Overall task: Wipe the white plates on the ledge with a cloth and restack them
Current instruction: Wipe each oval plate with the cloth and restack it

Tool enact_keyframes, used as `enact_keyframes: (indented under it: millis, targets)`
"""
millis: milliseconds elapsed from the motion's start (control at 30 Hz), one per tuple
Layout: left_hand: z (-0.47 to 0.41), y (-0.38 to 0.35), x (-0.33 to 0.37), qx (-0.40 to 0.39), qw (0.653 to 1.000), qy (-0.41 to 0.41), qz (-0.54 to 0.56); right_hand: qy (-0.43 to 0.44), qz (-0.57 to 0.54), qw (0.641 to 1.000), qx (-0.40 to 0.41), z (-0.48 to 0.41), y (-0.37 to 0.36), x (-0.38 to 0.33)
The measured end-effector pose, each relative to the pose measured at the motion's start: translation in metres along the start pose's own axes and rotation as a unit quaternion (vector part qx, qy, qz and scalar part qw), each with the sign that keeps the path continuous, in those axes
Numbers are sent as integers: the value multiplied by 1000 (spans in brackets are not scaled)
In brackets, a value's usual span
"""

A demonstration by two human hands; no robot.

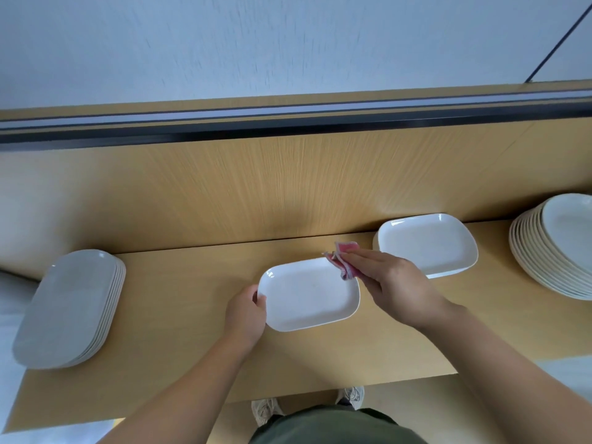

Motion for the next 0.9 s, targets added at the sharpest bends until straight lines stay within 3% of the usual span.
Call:
enact_keyframes:
  millis: [200, 400, 533, 700, 900]
  targets:
    - [-2, -5, 15, -57, 974, -38, -216, 1, 8, 1000, -24, -10, -18, -6]
    - [1, -11, 20, -145, 938, -85, -303, 5, 56, 996, -71, -24, -63, -4]
    - [0, -13, 13, -190, 925, -86, -318, -27, 73, 985, -157, -18, -128, 10]
    - [-3, -11, 17, -186, 935, -103, -283, -95, 146, 946, -274, 9, -180, 13]
    - [-8, -8, 16, -178, 947, -103, -247, -110, 147, 934, -306, 17, -198, 9]
Point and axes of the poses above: each hand's wrist, its own z-axis away from the middle knuckle, its own y-axis out of the back of the hand, x = y × z, the point moved 10 cm from there along -z, towards the middle knuckle, and after that the axes turned 12 degrees about z, right-handed, at the moved point
